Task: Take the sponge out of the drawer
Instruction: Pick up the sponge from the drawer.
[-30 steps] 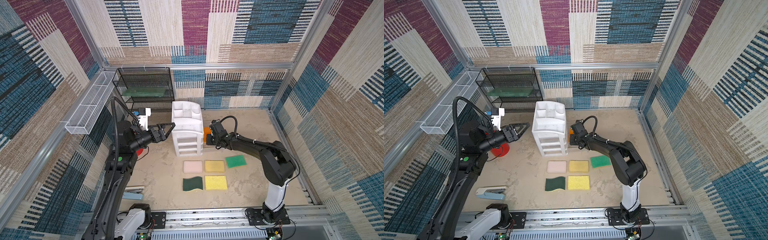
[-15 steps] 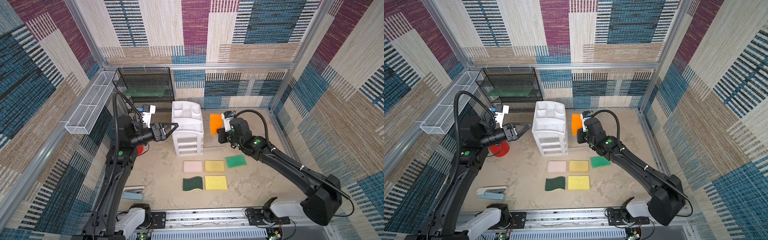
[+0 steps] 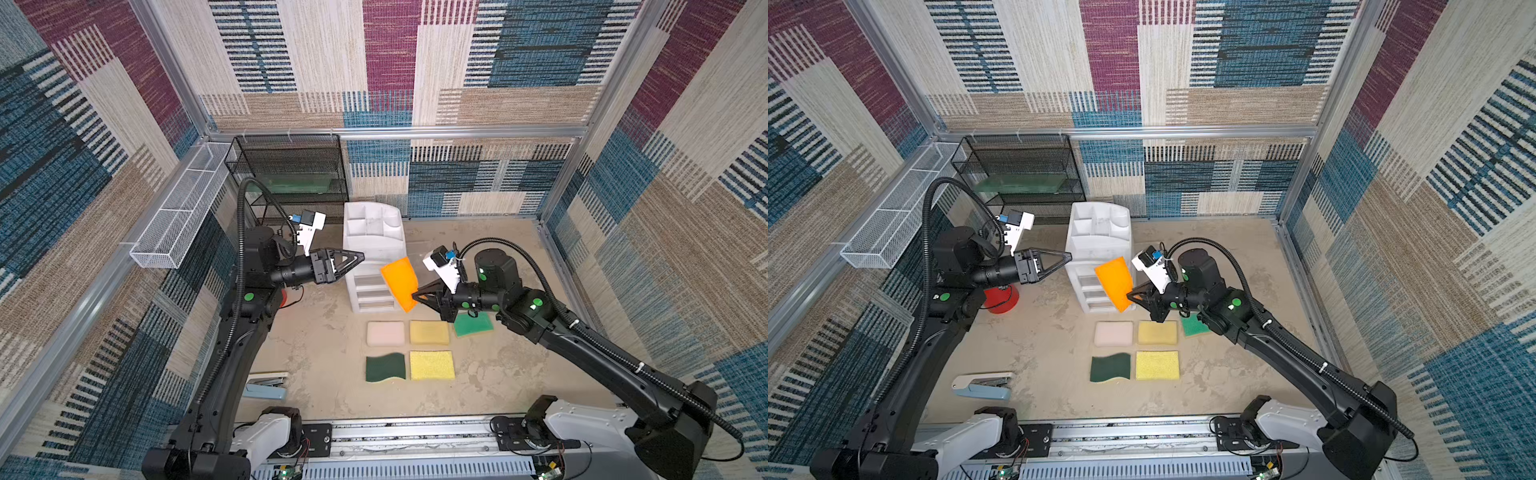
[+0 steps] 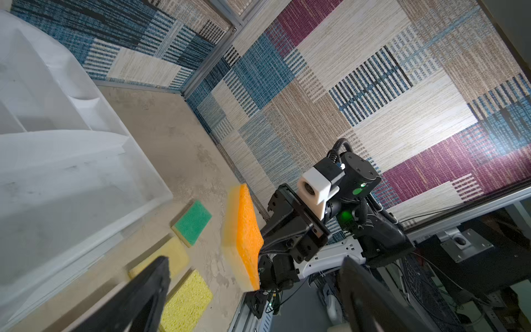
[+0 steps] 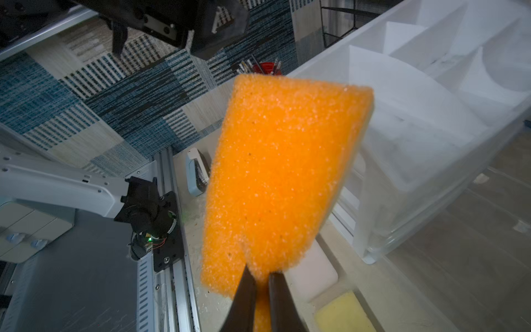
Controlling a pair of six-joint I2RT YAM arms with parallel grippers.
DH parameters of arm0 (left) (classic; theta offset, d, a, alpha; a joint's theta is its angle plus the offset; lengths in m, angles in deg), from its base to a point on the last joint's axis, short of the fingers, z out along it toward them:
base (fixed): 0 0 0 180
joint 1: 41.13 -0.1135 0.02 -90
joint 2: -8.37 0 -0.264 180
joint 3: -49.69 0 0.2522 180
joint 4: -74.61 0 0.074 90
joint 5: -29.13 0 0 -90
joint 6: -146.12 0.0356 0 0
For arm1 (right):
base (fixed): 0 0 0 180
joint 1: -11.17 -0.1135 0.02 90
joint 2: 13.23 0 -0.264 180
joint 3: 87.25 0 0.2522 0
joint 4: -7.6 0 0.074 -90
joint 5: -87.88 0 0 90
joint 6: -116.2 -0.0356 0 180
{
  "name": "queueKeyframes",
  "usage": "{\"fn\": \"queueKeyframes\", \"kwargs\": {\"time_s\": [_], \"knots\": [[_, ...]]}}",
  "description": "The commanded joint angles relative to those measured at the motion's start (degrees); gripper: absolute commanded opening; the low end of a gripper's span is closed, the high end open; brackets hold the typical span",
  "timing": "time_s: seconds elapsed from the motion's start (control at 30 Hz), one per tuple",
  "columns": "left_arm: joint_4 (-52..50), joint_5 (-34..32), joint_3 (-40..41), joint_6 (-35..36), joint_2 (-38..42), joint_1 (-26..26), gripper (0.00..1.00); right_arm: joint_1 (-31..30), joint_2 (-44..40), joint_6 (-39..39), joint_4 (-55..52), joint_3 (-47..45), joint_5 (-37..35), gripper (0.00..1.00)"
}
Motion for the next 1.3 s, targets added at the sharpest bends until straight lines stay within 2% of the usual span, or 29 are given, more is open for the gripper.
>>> {"fn": "queueKeyframes", "kwargs": {"time_s": [0.0,0.17,0.33,0.47,0.53,0.63,0.67,0.8,0.87,0.93,1.0,1.1,1.17,1.2,1.27], "knots": [[-2.9,1.4,-0.57,1.79,-1.72,2.71,0.91,-0.46,0.89,4.7,-2.01,1.43,3.27,0.0],[-6.69,0.87,-1.8,4.73,-4.93,8.73,0.88,1.03,0.9,5.96,-2.24,1.71,4.8,0.0],[-7.4,-0.02,-1.77,4.8,-6.19,9.3,0.84,0.82,0.94,6.44,-2.55,1.66,6.18,0.0],[-7.36,-0.26,-1.77,4.89,-6.23,9.42,0.78,0.35,1.42,6.77,-2.89,1.75,6.36,0.0],[-7.36,-0.14,-1.74,4.97,-6.22,9.56,0.68,0.15,1.51,6.6,-2.93,1.9,5.82,0.0],[-7.37,-0.15,-1.72,4.89,-6.55,9.87,0.41,0.44,1.17,6.18,-2.58,2.1,4.98,0.01],[-7.37,-0.1,-1.72,4.89,-6.66,9.91,0.36,0.5,1.0,6.12,-2.45,2.02,4.97,0.01],[-7.36,0.39,-1.74,5.05,-7.05,10.52,0.31,0.56,0.88,5.59,-1.18,2.26,5.4,0.01],[-7.58,0.22,-1.78,5.22,-7.22,10.66,0.19,0.55,1.25,5.64,-0.79,2.7,5.5,0.01],[-8.18,-0.78,-1.89,5.57,-7.13,10.71,0.02,0.42,1.42,5.62,-0.47,2.91,5.38,0.03],[-8.68,-1.36,-2.07,6.1,-6.97,10.71,0.0,0.45,1.34,5.09,0.1,2.81,4.7,0.05],[-8.73,-2.47,-1.81,6.5,-6.3,10.71,0.0,0.62,0.27,2.99,1.54,2.21,2.04,0.19],[-9.65,-4.18,-2.07,7.36,-5.56,10.71,0.0,0.87,-0.89,1.57,2.98,1.61,-0.91,0.33],[-10.04,-4.88,-2.14,7.85,-5.03,10.71,0.0,1.03,-1.65,-1.33,3.94,1.2,-3.69,0.34],[-10.27,-6.57,-1.98,8.47,-3.56,10.62,0.0,1.81,-3.34,-6.52,7.15,-0.32,-8.94,0.45]]}}
